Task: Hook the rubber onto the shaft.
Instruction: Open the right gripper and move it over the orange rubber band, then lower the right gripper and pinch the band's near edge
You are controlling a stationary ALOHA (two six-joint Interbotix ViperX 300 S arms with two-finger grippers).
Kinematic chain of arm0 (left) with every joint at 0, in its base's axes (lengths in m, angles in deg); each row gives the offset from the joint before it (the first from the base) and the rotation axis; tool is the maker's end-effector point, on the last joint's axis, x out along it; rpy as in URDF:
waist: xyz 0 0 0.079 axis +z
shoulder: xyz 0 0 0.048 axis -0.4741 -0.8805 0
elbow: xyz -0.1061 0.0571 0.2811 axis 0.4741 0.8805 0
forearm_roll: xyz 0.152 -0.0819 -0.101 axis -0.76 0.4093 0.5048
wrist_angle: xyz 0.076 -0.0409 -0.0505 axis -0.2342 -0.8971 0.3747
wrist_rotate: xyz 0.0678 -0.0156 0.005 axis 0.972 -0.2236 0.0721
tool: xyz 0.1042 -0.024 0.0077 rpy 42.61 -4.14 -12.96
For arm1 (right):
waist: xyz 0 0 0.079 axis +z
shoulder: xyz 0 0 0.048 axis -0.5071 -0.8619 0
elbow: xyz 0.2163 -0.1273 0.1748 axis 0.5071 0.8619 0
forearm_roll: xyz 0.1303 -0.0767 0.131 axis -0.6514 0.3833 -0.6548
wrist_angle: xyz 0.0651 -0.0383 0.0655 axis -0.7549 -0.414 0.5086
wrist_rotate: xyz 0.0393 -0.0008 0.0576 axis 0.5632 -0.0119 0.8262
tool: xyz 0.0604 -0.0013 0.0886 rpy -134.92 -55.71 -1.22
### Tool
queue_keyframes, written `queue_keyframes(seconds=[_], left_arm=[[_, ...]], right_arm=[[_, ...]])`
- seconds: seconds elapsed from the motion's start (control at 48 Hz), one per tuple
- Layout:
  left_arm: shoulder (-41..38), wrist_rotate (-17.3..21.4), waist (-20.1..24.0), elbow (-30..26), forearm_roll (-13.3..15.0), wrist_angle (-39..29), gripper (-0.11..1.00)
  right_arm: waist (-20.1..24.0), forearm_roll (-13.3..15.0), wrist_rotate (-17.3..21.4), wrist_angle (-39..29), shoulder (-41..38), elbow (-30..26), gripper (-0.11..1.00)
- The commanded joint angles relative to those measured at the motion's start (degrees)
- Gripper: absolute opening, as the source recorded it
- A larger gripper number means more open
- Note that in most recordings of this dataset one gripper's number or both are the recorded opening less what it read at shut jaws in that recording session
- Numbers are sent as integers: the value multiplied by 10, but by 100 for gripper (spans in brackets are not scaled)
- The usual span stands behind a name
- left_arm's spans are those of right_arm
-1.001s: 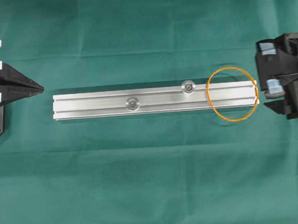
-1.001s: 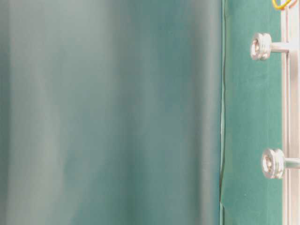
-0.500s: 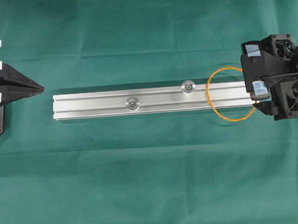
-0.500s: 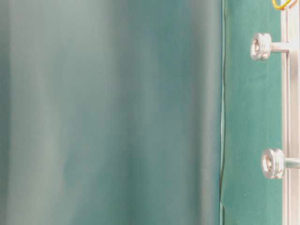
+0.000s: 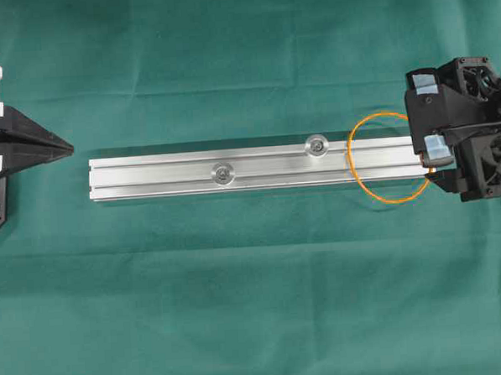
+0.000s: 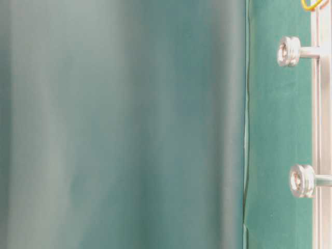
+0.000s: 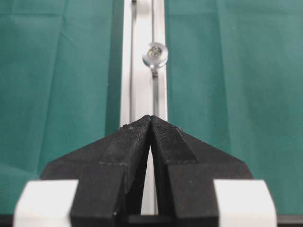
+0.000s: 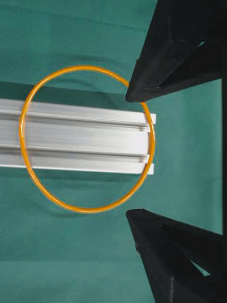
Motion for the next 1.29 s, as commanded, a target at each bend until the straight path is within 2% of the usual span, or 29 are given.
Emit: queue_keyframes(seconds=[0.0,0.542,0.917,1.272], left_arm=[[-4,0,1,-18,-2,3,2],[-4,0,1,-18,-2,3,2],[-4,-1,1,-18,-2,3,2],[-4,-1,1,-18,-2,3,2]], right_arm=[[1,-4,2,4,3,-14,99],[16,-19,3,13,-17,-5,99],[43,-33,4,76,-62,14,99],[76,-62,4,134,-113,40,99]])
